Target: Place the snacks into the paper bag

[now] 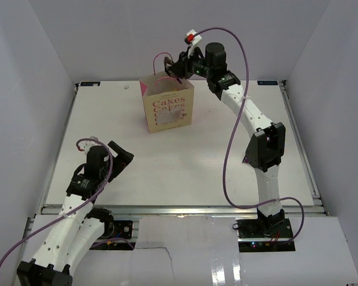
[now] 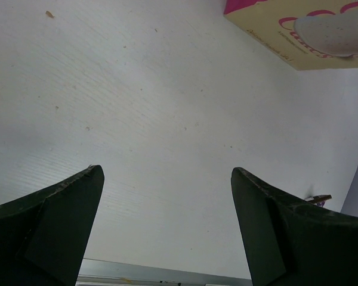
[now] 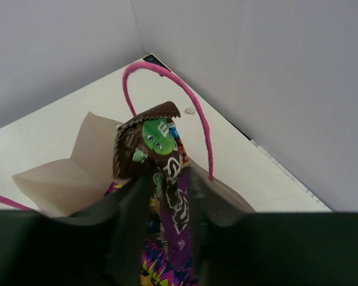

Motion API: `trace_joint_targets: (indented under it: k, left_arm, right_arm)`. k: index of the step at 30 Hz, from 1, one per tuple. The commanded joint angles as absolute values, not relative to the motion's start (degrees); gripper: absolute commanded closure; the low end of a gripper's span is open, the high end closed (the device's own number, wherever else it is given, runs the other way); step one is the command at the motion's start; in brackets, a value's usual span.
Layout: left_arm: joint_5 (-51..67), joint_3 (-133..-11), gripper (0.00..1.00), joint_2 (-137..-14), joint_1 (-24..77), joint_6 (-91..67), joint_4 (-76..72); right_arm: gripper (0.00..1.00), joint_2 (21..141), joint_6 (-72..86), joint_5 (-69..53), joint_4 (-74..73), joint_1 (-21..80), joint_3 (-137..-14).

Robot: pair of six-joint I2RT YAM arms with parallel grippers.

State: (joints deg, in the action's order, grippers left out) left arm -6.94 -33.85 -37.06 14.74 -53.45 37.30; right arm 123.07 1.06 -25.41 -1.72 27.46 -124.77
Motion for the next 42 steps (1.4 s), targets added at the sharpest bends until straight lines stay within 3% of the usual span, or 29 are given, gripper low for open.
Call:
trace_joint_targets:
  k: [1, 4, 9, 12, 15, 20, 27, 32, 41, 42]
  left_arm:
    - [-10.4, -36.8, 0.02, -39.1, 14.5, -55.4, 40.8]
    - [-14.1, -39.5, 0.02, -43.1, 14.4, -56.8, 44.9]
    - [-17.5, -43.5, 0.06, -51.0, 10.3, -60.6, 50.9]
    - [-17.7, -45.1, 0.10, -55.0, 4.0, -65.1, 55.5]
    - [-16.6, -45.4, 0.11, -58.9, -3.9, -67.0, 56.6]
    - [-14.7, -44.8, 0.07, -65.3, -14.6, -69.1, 54.2]
    - [-11.9, -44.0, 0.11, -72.9, -18.6, -69.9, 42.6]
    - [-10.1, -42.9, 0.55, -78.7, -22.8, -67.9, 38.3]
    - [-2.7, -46.9, 0.72, -75.0, -22.4, -54.3, 32.8]
    - [-0.5, -47.5, 0.80, -74.3, -22.1, -52.3, 29.7]
  right_arm:
    - [0.59, 120.2, 0.3, -22.8, 0.3, 27.1, -123.5]
    - [0.48, 117.8, -1.8, -22.2, 0.1, 25.6, -122.7]
    - [0.42, 112.6, -3.2, -26.7, -4.7, 19.1, -119.6]
    - [0.39, 106.4, -7.0, -38.0, -6.3, 13.0, -110.4]
    - [0.38, 97.9, -12.9, -41.4, -9.1, 7.8, -98.4]
    - [0.34, 88.8, -24.1, -42.0, -14.1, 0.9, -77.1]
    - [0.34, 80.3, -29.8, -43.9, -17.8, -6.7, -61.5]
    - [0.35, 78.1, -30.3, -45.3, -19.2, -9.5, -57.6]
    - [0.36, 77.7, -31.5, -46.7, -20.7, -11.6, -57.3]
    - [0.36, 77.8, -31.5, -46.8, -20.8, -11.6, -57.4]
